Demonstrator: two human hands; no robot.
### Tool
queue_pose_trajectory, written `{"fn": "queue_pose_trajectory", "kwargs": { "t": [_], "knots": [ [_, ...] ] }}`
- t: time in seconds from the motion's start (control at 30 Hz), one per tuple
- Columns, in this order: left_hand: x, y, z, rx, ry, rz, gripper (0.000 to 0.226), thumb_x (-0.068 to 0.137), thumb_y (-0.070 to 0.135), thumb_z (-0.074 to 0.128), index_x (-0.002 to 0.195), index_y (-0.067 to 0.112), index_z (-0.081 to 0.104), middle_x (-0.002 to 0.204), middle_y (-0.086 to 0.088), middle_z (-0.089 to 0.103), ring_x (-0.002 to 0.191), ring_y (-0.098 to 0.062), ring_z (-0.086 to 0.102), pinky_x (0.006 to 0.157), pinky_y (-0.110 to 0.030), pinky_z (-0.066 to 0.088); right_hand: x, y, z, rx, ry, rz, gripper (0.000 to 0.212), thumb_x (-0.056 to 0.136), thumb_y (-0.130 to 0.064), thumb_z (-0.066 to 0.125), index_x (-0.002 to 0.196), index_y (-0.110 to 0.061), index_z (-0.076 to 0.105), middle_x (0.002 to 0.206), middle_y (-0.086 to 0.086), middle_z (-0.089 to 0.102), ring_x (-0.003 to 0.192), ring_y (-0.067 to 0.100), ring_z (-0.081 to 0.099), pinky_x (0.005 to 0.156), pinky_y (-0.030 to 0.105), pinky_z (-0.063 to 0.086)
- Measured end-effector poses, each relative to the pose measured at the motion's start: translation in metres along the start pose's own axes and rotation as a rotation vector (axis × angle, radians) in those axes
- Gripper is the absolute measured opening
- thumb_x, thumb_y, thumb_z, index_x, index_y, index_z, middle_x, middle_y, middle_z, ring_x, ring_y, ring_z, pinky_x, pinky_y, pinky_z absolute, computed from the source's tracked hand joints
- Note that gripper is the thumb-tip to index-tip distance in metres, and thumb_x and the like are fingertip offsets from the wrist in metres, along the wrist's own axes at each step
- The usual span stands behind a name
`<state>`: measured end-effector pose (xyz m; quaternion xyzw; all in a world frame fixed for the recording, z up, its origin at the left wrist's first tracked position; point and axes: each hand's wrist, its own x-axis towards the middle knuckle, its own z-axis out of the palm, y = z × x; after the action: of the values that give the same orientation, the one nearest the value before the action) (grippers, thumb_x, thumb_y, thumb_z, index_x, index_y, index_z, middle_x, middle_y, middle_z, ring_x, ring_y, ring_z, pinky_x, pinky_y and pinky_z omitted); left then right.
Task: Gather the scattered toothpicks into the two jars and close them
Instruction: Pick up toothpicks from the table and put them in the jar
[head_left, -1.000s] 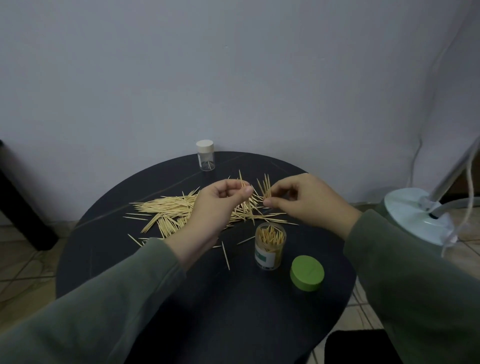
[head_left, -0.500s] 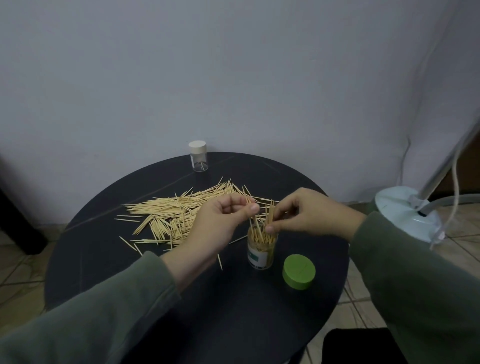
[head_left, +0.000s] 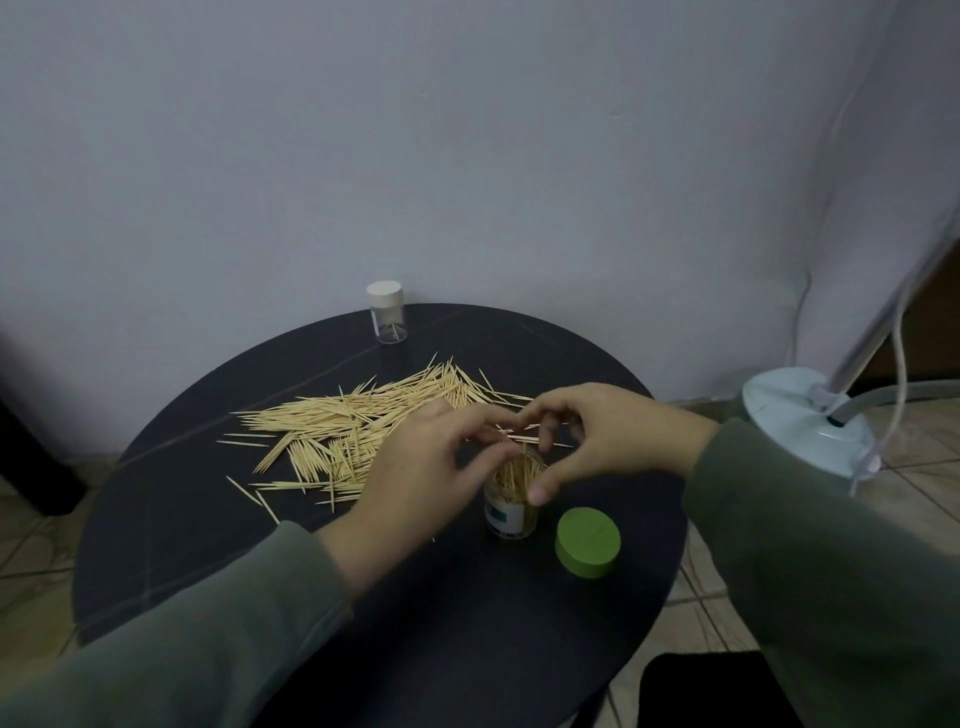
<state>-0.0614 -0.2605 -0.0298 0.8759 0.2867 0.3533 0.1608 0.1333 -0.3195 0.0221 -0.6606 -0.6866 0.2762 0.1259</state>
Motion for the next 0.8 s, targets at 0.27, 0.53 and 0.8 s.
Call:
{"fn": "queue_pose_trajectory", "kwargs": {
  "t": [0.27,0.53,0.8],
  "knots": [
    [0.002,-0.006,-0.001,0.147,-0.087,0.161,0.04,0.092,0.051,0.041,0.112,0.032,0.071,0.119,0.02,0.06,0.107,-0.01,0.038,0.085,-0.023,0.036,0.007,0.001,0.009,-0.08,-0.067,-0.02,0.063,0.071,-0.052,0.076,0.127,-0.032,0.057,0.106,-0.011,0.06,0.082,-0.001,0.049,0.066,0.017,0.034],
    [-0.004,-0.004,-0.01,0.257,-0.352,0.237,0.056,0.096,0.059,0.016,0.133,0.039,0.054,0.143,0.017,0.044,0.122,-0.013,0.03,0.096,-0.029,0.033,0.011,0.003,0.009,-0.064,-0.063,-0.034,0.049,0.068,-0.052,0.079,0.113,-0.037,0.065,0.097,-0.015,0.061,0.083,0.0,0.052,0.067,0.018,0.035],
    [0.009,-0.012,-0.021,0.187,-0.267,0.216,0.041,0.096,0.046,0.036,0.119,0.031,0.066,0.122,0.017,0.056,0.113,-0.004,0.036,0.091,-0.015,0.029,0.013,0.004,0.008,-0.113,-0.121,0.079,0.063,0.066,-0.045,0.084,0.122,-0.034,0.058,0.106,-0.014,0.063,0.099,0.004,0.054,0.083,0.025,0.045]
  ]
}}
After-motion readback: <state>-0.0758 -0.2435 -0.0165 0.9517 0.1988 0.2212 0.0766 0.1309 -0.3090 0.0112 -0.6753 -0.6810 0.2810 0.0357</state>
